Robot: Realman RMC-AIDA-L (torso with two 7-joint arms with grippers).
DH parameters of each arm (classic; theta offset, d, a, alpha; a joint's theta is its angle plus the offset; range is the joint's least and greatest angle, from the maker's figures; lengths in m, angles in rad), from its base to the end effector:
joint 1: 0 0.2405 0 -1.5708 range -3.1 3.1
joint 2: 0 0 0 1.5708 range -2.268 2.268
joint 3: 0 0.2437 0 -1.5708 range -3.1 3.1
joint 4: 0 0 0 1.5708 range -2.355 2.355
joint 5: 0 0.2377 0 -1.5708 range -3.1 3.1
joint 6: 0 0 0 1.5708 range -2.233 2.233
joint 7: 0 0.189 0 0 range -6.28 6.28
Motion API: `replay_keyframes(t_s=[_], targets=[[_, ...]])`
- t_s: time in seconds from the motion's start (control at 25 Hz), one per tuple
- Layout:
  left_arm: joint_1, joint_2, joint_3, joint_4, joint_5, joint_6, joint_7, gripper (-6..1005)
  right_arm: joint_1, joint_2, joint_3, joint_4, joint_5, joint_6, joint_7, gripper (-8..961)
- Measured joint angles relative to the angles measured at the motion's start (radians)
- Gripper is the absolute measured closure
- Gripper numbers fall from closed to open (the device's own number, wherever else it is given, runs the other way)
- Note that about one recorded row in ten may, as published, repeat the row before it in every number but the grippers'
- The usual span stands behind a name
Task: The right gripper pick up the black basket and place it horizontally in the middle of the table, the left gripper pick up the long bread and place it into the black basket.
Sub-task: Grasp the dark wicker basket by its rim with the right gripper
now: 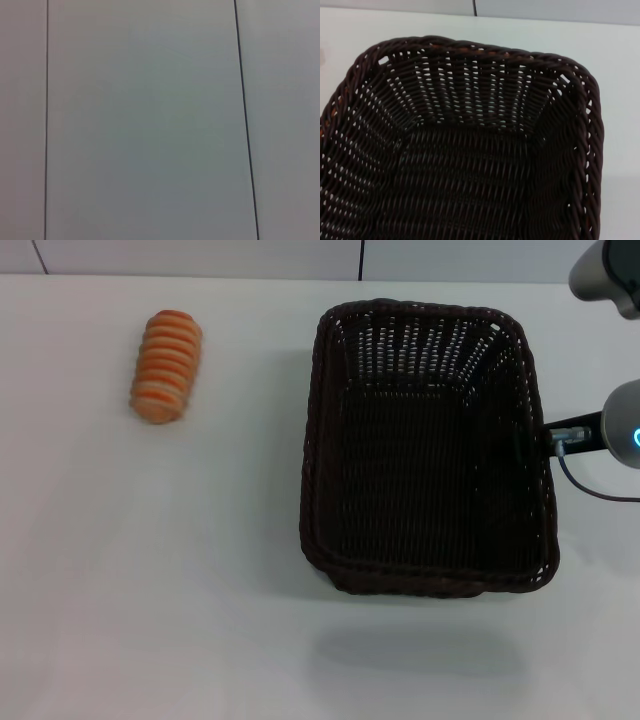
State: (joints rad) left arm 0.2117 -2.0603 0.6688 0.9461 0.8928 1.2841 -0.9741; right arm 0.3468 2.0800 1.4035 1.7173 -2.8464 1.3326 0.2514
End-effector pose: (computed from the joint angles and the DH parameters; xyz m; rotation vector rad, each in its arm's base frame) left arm -0.4092 0.2173 0.2215 -1.3861 -0.4506 -0.6541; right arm 0.1624 0.3689 -0.0333 -2.0123 1.2955 -0.1613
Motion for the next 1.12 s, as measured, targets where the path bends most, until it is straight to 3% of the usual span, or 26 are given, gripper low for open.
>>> replay_keyframes(t_s=[0.08,0.28,0.52,0.64,0.84,1.12], targets=[[0.0,0.0,-0.001,-0.005,0.0,0.0,0.0,161,0.006,-0.001,-0.004,-0.014,0.005,-0.003,-0.014,312],[0.0,0.0,-0.002,-0.009,0.0,0.0,0.0,161,0.031,-0.002,-0.028,-0.085,0.008,-0.012,-0.036,419],[0.0,0.001,-0.005,-0.009,0.002,0.0,0.0,161,0.031,-0.005,-0.069,-0.106,-0.019,-0.044,-0.061,669],[0.0,0.002,-0.012,-0.01,0.004,0.0,0.0,161,0.027,-0.004,-0.11,-0.088,-0.054,-0.055,-0.084,740],[-0.002,0.002,-0.014,-0.013,0.006,0.0,0.0,161,0.018,-0.003,-0.148,-0.039,-0.055,-0.117,-0.158,744],[-0.008,-0.001,-0.023,-0.02,0.008,0.0,-0.006,161,-0.003,-0.004,-0.121,0.035,-0.027,-0.14,-0.325,749]])
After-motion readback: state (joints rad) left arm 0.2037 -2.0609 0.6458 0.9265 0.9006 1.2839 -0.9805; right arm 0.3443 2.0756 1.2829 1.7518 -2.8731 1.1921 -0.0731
